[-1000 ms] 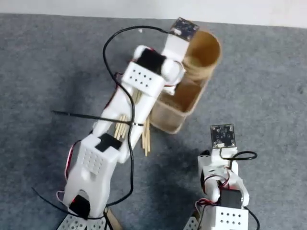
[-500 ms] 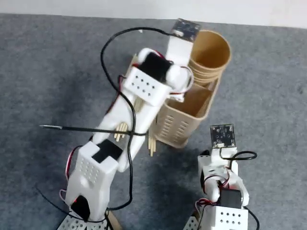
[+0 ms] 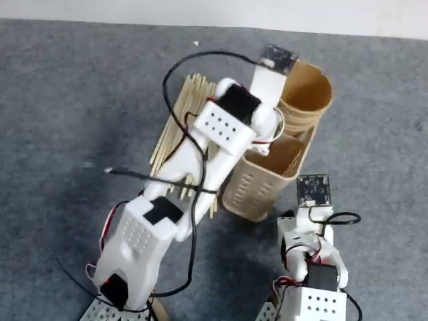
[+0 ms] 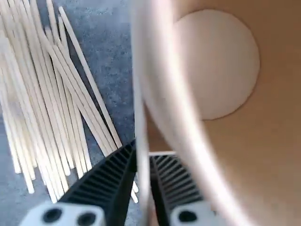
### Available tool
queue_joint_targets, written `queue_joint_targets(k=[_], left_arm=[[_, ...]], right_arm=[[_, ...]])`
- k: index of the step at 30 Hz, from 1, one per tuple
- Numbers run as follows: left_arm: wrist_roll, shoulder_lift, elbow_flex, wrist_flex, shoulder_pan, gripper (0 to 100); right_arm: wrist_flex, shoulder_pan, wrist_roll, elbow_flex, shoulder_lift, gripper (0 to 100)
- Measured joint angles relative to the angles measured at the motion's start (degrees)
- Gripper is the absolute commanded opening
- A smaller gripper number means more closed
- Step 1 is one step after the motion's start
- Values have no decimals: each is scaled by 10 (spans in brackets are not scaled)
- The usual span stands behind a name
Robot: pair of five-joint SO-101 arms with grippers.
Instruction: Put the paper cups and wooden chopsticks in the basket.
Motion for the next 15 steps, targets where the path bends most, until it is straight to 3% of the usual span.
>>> queue_joint_targets(k=[8, 15], left_arm=[[0, 39, -3, -4, -3, 18], [-22, 41, -2, -2, -4, 226]], right_arm=[[69, 176, 2, -115, -1, 180], [154, 232, 40, -232, -7, 180]])
